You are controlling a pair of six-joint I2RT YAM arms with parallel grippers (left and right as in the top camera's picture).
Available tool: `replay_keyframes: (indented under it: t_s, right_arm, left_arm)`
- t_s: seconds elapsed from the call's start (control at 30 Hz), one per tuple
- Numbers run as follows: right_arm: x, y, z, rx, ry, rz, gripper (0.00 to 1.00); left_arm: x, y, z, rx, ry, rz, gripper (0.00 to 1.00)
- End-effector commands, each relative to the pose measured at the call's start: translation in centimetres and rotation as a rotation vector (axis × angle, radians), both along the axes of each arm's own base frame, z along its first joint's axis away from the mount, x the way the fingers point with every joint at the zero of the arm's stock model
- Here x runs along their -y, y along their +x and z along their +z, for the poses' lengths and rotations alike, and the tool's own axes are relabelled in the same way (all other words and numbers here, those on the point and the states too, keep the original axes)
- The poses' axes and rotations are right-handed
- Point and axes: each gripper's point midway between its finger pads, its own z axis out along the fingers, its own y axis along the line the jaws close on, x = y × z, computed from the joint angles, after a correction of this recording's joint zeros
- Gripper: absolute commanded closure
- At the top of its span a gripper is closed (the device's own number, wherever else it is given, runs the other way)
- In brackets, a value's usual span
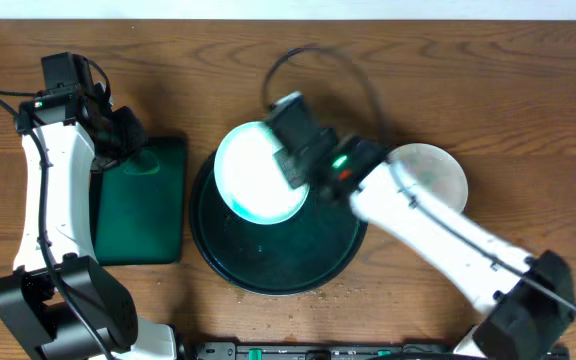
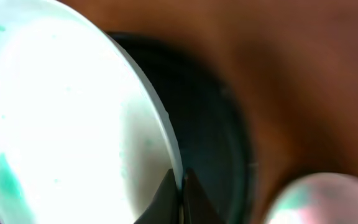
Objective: Clean dirty plates on tray and stack at the side
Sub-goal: 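Lift the last plate with the right gripper and stack it on the others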
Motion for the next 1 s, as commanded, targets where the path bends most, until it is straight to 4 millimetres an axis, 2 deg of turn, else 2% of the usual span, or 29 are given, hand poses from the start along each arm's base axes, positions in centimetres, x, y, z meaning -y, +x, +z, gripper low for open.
replay_keyframes:
  t_s: [0.0, 0.1, 0.2, 0.27, 0.3, 0.33, 0.37, 0.4, 0.53, 0.63, 0.73, 0.9, 0.93, 0.97]
  right_arm:
    - [1.3, -0.4, 4.7, -0.187, 0.385, 0.038, 0.99]
    - [7.0, 1.4, 6.2, -0.205, 0.458, -0.082, 0.99]
    - [14.3, 2.2, 5.7, -0.230, 0.421, -0.289, 0.99]
    - [19.1, 1.8, 4.5, -0.266, 0.360, -0.435, 0.99]
    - [22.2, 1.2, 3.4, -0.295, 0.308, -0.532, 0.99]
    - [24.2, 0.8, 2.5, -0.313, 0.271, -0.594, 0.99]
    - [27.0, -0.2, 0.8, -0.347, 0.226, -0.682, 0.99]
    - [28.1, -0.6, -0.2, -0.365, 0.211, -0.717, 0.99]
    - [30.6, -2.1, -5.0, -0.419, 0.185, -0.801, 0.99]
    - [31.4, -3.2, -8.4, -0.442, 0.186, -0.834, 0.99]
    - [32.0, -3.7, -11.0, -0.436, 0.192, -0.855, 0.99]
    - [32.1, -3.4, -13.2, -0.384, 0.210, -0.851, 0.98]
    - [32.0, -3.5, -13.5, -0.384, 0.210, -0.849, 0.93]
    - [32.0, -3.7, -13.7, -0.388, 0.209, -0.849, 0.83]
  left_arm:
    - [-0.3, -0.3, 0.0, -0.012, 0.015, -0.009, 0.93]
    - [-0.4, -0.3, 0.0, -0.013, 0.022, -0.007, 0.92]
    - [-0.7, -0.4, -0.1, -0.018, 0.038, -0.002, 0.93]
    - [-0.9, -0.4, -0.1, -0.020, 0.047, 0.001, 0.93]
    - [-1.0, -0.5, -0.1, -0.022, 0.054, 0.003, 0.93]
    - [-1.0, -0.5, -0.1, -0.023, 0.056, 0.004, 0.93]
    - [-1.0, -0.5, -0.1, -0.023, 0.057, 0.004, 0.93]
    - [-1.0, -0.5, -0.1, -0.022, 0.056, 0.005, 0.93]
    - [-1.0, -0.5, -0.1, -0.022, 0.057, 0.004, 0.92]
    - [-1.1, -0.5, -0.1, -0.024, 0.062, 0.006, 0.92]
    - [-1.4, -0.6, -0.1, -0.029, 0.078, 0.011, 0.92]
    - [-1.7, -0.5, -0.1, -0.030, 0.092, 0.016, 0.93]
    - [-1.8, -0.6, -0.2, -0.033, 0.098, 0.018, 0.92]
    - [-2.0, -0.7, -0.2, -0.038, 0.108, 0.021, 0.93]
